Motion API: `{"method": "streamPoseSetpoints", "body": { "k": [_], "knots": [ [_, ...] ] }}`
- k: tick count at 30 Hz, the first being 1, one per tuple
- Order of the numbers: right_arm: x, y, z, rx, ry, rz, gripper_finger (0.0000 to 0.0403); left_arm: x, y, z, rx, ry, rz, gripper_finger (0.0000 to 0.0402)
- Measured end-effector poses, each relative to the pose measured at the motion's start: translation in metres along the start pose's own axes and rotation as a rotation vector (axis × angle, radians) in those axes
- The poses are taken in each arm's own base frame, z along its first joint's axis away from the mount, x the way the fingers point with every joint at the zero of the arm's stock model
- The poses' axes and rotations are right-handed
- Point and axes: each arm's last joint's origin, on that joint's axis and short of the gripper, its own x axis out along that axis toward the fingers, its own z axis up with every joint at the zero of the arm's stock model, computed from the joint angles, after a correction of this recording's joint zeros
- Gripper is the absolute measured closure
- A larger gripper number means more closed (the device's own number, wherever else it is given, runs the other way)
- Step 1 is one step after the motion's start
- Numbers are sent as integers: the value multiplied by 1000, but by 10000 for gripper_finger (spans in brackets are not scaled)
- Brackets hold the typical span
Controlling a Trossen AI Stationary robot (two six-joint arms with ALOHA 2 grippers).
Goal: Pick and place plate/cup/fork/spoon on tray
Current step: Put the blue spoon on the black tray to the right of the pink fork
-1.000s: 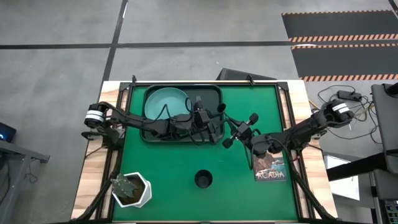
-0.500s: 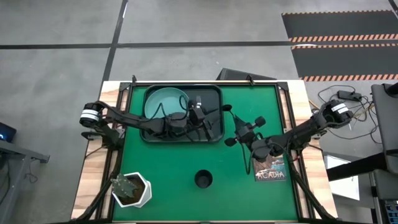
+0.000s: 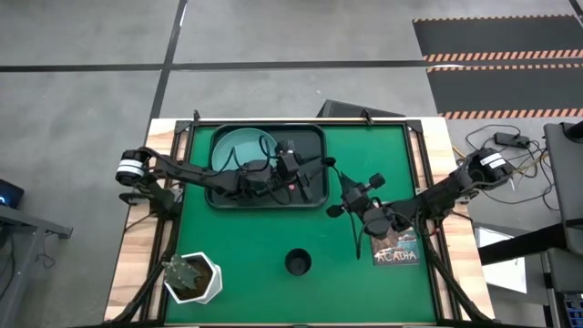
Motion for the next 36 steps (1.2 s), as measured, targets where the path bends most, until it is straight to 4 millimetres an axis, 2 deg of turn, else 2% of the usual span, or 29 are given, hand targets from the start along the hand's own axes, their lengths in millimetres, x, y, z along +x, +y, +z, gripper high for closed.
{"method": "streamPoseSetpoints", "body": {
  "k": [4,7,14,21,29,36],
  "knots": [
    [0,2,7,16,-21,58,391,1,-1,-2,4,4,-1,278],
    [1,5,12,14,-27,70,391,1,-1,-3,11,8,-18,294],
    [2,10,14,-4,-25,68,391,0,-1,-5,17,19,-28,392],
    [2,11,13,-6,-23,69,384,0,-1,-6,20,32,-30,400],
    [2,10,13,21,-24,71,303,0,0,-7,58,51,-24,401],
    [0,7,19,44,-51,146,240,1,12,-10,90,132,2,401]
  ]
}}
